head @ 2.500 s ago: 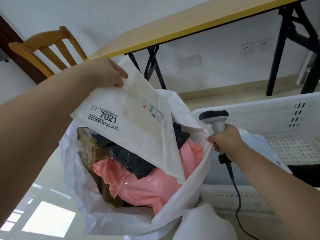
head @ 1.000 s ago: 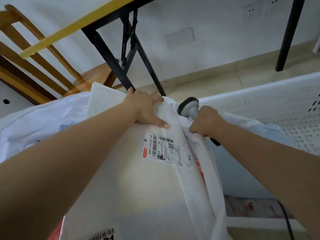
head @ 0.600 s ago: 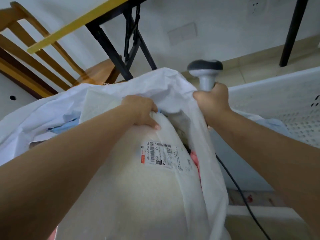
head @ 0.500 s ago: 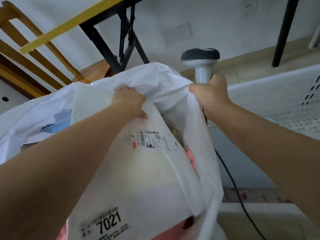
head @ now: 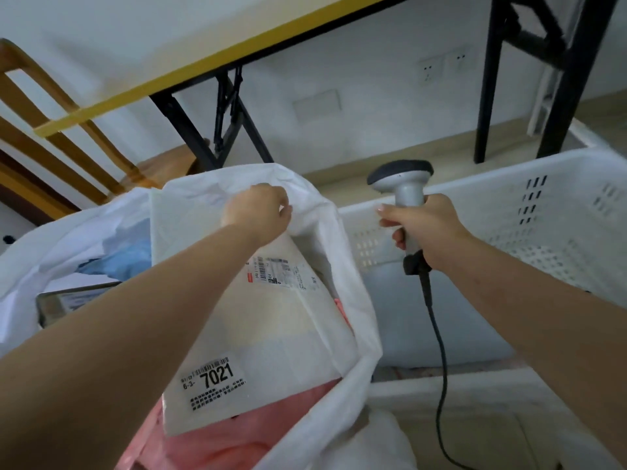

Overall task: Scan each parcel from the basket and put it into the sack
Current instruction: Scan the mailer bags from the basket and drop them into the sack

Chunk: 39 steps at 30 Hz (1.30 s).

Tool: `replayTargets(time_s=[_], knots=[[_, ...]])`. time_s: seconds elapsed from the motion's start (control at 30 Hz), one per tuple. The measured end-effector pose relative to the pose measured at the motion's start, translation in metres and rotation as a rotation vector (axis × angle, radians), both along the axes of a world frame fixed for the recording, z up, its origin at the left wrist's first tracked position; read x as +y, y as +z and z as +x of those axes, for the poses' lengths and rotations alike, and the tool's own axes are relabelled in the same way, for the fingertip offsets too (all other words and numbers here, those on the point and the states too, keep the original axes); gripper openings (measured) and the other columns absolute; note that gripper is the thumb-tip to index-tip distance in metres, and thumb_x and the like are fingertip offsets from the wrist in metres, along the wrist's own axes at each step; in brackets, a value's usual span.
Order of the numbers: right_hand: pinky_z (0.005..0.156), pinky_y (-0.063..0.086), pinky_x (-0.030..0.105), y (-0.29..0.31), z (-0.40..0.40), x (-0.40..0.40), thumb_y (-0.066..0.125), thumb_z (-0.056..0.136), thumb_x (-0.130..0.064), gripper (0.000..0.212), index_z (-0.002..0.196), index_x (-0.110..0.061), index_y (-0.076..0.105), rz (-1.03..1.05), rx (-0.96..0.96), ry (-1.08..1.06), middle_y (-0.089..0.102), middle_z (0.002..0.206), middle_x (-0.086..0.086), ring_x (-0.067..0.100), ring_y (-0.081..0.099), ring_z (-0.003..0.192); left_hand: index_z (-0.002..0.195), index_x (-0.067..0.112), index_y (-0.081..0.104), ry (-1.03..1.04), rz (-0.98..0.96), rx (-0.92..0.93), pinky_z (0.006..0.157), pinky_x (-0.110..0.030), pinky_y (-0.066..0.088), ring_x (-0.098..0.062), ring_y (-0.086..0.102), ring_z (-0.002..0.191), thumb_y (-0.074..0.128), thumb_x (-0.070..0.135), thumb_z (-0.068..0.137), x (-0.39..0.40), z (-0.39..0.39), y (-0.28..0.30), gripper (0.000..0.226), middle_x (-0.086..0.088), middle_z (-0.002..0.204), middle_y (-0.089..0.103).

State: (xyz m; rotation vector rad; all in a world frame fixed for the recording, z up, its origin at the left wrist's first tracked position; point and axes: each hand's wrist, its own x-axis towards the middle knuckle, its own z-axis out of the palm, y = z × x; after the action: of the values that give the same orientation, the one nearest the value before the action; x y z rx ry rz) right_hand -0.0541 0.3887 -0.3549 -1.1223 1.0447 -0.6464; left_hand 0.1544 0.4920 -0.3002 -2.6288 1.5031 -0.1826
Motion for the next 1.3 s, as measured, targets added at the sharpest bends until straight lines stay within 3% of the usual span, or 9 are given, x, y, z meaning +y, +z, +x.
replayTargets(time_s=[0.13,0.27,0.47,0.6,0.83,0.97,1.07,1.2,1.3], knots=[[0.046,0.045,0.026,-0.002,-0.059,-0.011,0.075,0.085,-0.015,0.027,0.099,0.003,0.061,0.035,0.001,-0.067,0.07,0.087,0.017,0.014,0.05,0.047,0.112,0.02,0.065,-0.137,-0.27,0.07,0.082,-0.04,0.052,-0.028,0.062,0.099,0.047,0.031,0.097,-0.02,-0.059,0.023,0.025,-0.002,0.112,0.065],[0.037,0.039,0.019,-0.018,-0.115,-0.016,0.07,0.088,-0.007,0.015,0.086,0.001,0.058,0.103,-0.013,-0.116,0.062,0.073,0.017,0.012,0.045,0.037,0.116,0.02,0.064,-0.257,-0.291,0.183,0.086,-0.039,0.05,-0.031,0.06,0.105,0.048,0.028,0.095,-0.059,-0.127,0.007,0.027,-0.005,0.116,0.064],[0.037,0.036,0.021,-0.067,-0.154,-0.047,0.071,0.088,-0.008,0.017,0.09,0.005,0.059,0.215,0.089,-0.168,0.061,0.063,0.014,0.014,0.043,0.033,0.134,0.013,0.052,-0.134,-0.054,0.506,0.1,-0.035,0.044,-0.029,0.053,0.12,0.053,0.028,0.097,-0.113,-0.187,-0.092,0.04,-0.01,0.133,0.055],[0.047,0.036,0.027,-0.097,-0.16,-0.077,0.067,0.091,-0.008,0.016,0.094,0.005,0.058,0.288,0.181,-0.129,0.063,0.066,0.014,0.017,0.044,0.048,0.14,0.01,0.045,-0.091,0.213,0.596,0.102,-0.032,0.037,-0.03,0.046,0.129,0.062,0.034,0.093,-0.109,-0.186,-0.184,0.055,-0.016,0.141,0.047],[0.037,0.033,0.013,-0.152,-0.157,-0.116,0.067,0.092,-0.012,0.018,0.102,-0.001,0.057,0.461,0.232,-0.039,0.062,0.048,0.01,0.011,0.042,0.032,0.153,0.021,0.026,-0.195,0.646,0.51,0.108,-0.048,0.038,-0.035,0.036,0.135,0.076,0.048,0.079,-0.105,-0.163,-0.317,0.094,-0.013,0.149,0.032],[0.036,0.033,0.011,-0.167,-0.147,-0.123,0.062,0.096,-0.014,0.017,0.083,-0.006,0.054,0.573,0.214,0.035,0.059,0.072,0.014,0.011,0.036,0.049,0.154,0.026,-0.012,-0.224,0.749,0.399,0.104,-0.066,0.034,-0.045,0.01,0.144,0.071,0.056,0.078,-0.098,-0.163,-0.363,0.117,-0.011,0.161,-0.007],[0.039,0.034,0.014,-0.18,-0.141,-0.125,0.059,0.097,-0.015,0.017,0.083,-0.009,0.053,0.597,0.238,0.077,0.058,0.076,0.014,0.01,0.035,0.052,0.151,0.023,-0.025,-0.228,0.733,0.303,0.102,-0.068,0.034,-0.046,0.0,0.146,0.068,0.064,0.077,-0.091,-0.172,-0.385,0.126,-0.014,0.16,-0.022],[0.038,0.035,0.012,-0.191,-0.132,-0.126,0.061,0.097,-0.015,0.012,0.09,-0.008,0.054,0.627,0.267,0.095,0.059,0.075,0.014,0.01,0.035,0.051,0.156,0.013,-0.001,-0.3,0.602,0.236,0.099,-0.062,0.044,-0.055,0.025,0.139,0.075,0.046,0.08,-0.097,-0.175,-0.395,0.113,-0.031,0.159,0.004],[0.036,0.034,0.01,-0.187,-0.129,-0.124,0.059,0.097,-0.015,0.013,0.089,-0.007,0.054,0.605,0.273,0.082,0.057,0.074,0.014,0.011,0.034,0.052,0.156,0.018,0.021,-0.194,0.536,0.524,0.111,-0.05,0.036,-0.043,0.034,0.139,0.058,0.022,0.096,-0.105,-0.168,-0.378,0.071,-0.02,0.159,0.021]])
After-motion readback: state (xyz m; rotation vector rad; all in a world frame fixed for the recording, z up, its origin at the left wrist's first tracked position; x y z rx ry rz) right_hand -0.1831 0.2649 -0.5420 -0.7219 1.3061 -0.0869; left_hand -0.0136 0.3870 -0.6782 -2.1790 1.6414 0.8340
